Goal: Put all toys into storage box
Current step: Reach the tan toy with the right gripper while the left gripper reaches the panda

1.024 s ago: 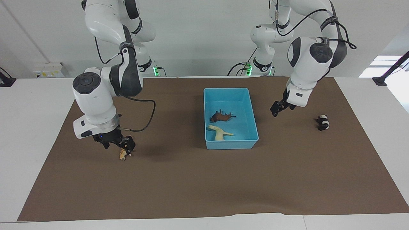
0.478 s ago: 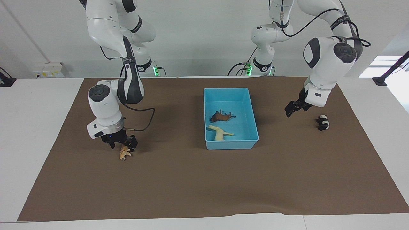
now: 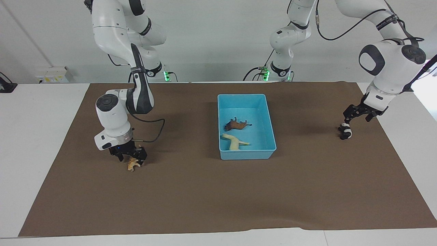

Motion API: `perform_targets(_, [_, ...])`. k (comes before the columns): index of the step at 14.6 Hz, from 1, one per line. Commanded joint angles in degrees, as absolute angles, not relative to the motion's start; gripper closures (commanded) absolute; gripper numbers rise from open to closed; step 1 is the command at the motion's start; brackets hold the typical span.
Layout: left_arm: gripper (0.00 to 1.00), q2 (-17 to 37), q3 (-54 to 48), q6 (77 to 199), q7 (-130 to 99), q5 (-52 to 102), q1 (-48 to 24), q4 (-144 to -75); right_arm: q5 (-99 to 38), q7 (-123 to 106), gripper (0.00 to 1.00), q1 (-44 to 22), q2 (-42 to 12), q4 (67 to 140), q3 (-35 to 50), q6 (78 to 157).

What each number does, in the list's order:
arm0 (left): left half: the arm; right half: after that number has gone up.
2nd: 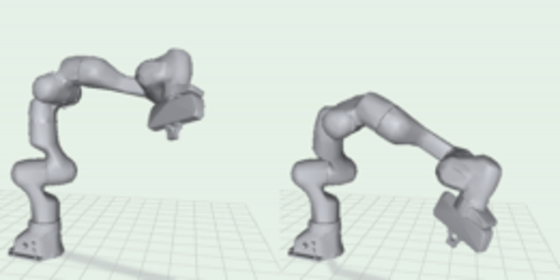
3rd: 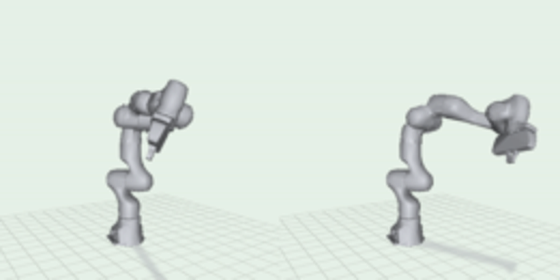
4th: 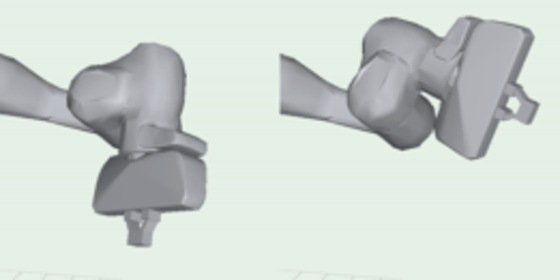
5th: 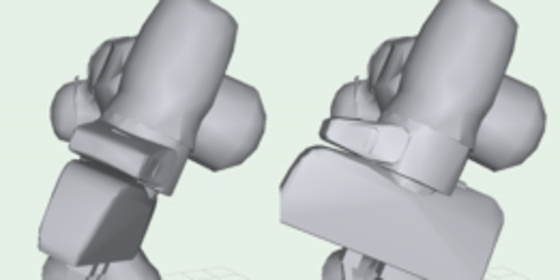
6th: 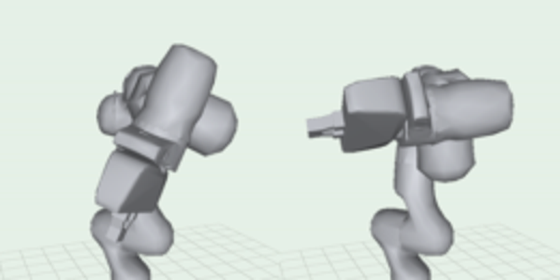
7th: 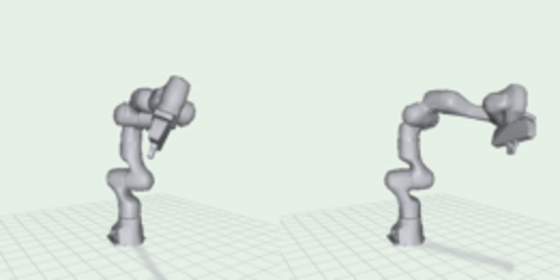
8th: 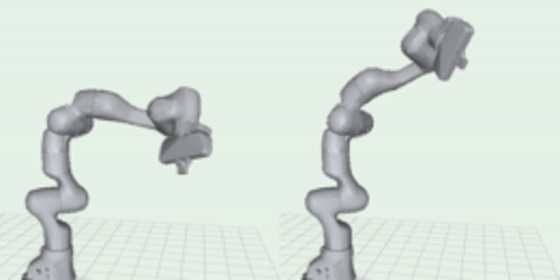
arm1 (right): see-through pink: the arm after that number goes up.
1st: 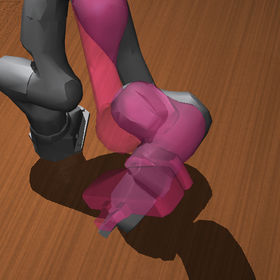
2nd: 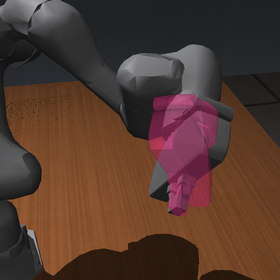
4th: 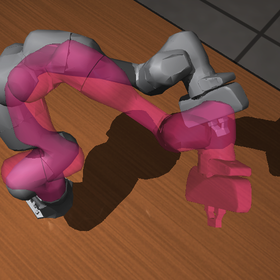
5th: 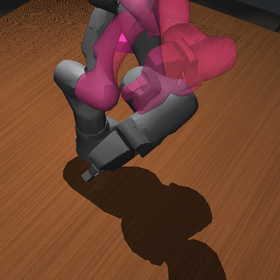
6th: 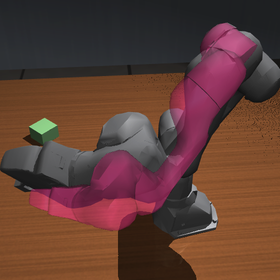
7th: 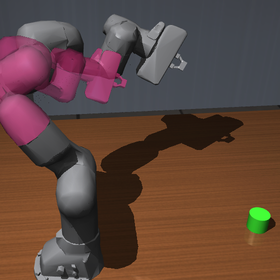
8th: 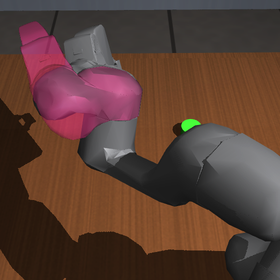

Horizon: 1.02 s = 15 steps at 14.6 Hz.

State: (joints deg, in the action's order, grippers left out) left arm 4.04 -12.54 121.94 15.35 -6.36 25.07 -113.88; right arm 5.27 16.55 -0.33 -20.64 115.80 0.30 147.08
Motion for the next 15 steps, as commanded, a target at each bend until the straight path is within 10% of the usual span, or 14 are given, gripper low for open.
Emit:
perform_targets(1, [0.00, 7.10, -13.36, 130.94, 24.40, -10.36, 29.78, -117.51, 4.75, 15.64, 0.00, 0.62, -20.83, 116.54, 1.05, 148.80])
perform_targets(4, [0.00, 7.30, -13.36, 135.08, 24.79, -10.37, 30.76, -121.19, 4.75, 15.82, 0.23, 0.53, -21.01, 116.81, 1.05, 149.68])
perform_targets(6, [0.00, 6.77, -13.36, 137.36, 24.43, -10.37, 30.67, -124.61, 4.66, 16.26, 0.75, 0.53, -20.92, 117.16, 1.05, 149.77])
perform_targets(8, [0.00, 6.77, -13.36, 141.14, 24.08, -10.37, 30.67, -127.78, 4.66, 17.22, 1.00, 0.44, -20.83, 117.59, 1.05, 149.94])
perform_targets(14, [0.03, 8.70, -13.27, 145.28, 23.55, -10.28, 30.85, -130.25, 4.75, 15.82, 1.00, 0.00, -20.83, 117.07, 1.05, 150.04])
perform_targets(15, [0.29, 8.70, -13.27, 145.02, 22.77, -10.28, 30.76, -130.25, 4.83, 15.73, 1.00, 0.00, -20.83, 115.85, 1.05, 148.03])
